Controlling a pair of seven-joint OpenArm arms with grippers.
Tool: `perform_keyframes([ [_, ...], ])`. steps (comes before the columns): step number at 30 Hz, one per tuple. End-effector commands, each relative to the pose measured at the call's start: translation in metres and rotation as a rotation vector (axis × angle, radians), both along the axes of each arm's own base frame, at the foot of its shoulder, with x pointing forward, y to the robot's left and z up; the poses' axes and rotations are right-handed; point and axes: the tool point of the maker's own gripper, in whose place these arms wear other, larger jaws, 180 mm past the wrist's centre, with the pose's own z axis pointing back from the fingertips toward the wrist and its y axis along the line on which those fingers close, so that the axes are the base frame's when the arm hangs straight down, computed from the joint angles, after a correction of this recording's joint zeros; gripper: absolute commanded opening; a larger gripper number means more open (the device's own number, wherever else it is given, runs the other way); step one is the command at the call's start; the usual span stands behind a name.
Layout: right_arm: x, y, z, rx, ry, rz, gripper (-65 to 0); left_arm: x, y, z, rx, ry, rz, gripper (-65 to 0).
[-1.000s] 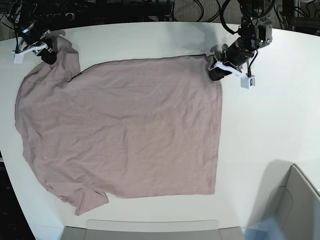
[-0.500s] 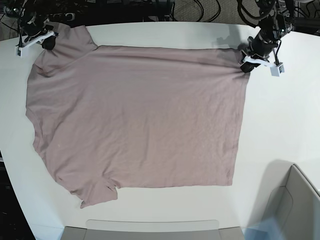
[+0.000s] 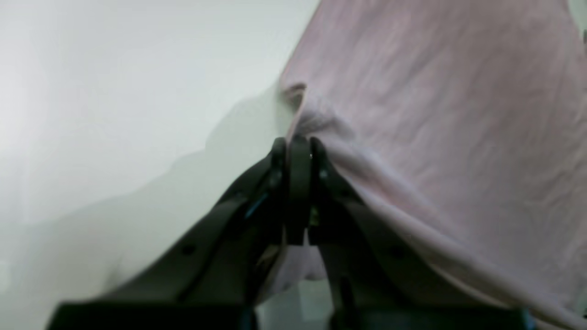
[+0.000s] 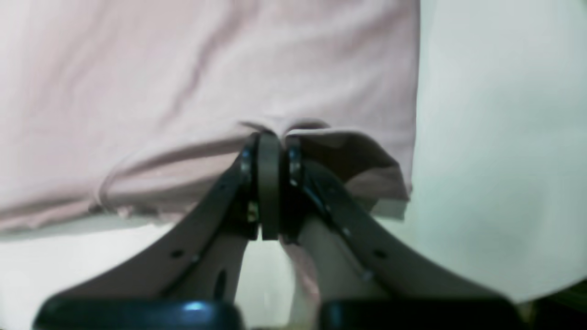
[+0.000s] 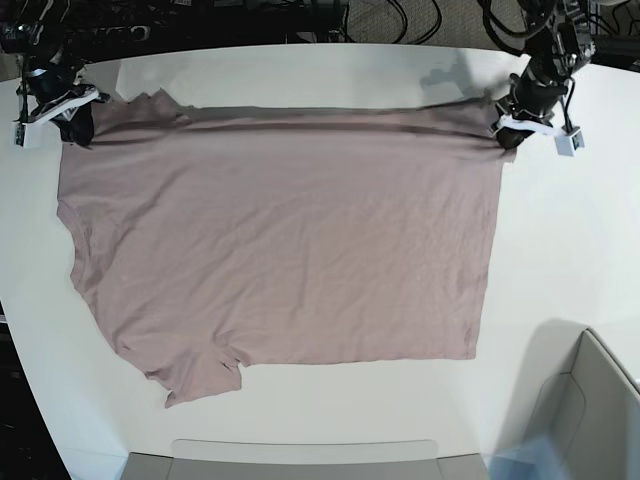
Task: Fold the T-shirt properly
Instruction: 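Lift the shoulder edge with both grippers and fold it over the shirt body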
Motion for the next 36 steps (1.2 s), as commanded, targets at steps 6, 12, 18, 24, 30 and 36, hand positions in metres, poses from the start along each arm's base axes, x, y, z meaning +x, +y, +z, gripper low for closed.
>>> perform_keyframes([
  [6,0.036,-0.007,0.015,-0.153,-0.043,0.031,-65.0,0.036,0.002,0.025,0.012,-0.099,-0.013,-65.0],
  [12,0.074,0.014,0.012,-0.189,-0.058,0.106,-65.0,0.068,0.001,0.016,-0.048,-0.076,-0.016,-65.0],
  [18,0.112,0.022,0.006,-0.217,-0.056,0.143,-65.0,0.094,0.015,0.012,0.005,-0.07,0.008,-65.0],
  [24,0.14,0.013,0.005,-0.203,-0.057,0.142,-65.0,0.12,0.016,0.012,0.016,-0.073,0.007,-65.0],
  [30,0.162,0.011,0.005,-0.209,-0.051,0.168,-65.0,0.142,0.009,0.018,0.006,-0.1,-0.011,-65.0],
  [36,0.181,0.008,0.007,-0.186,-0.057,0.156,-65.0,0.166,0.011,0.02,-0.029,-0.108,0.008,-65.0],
])
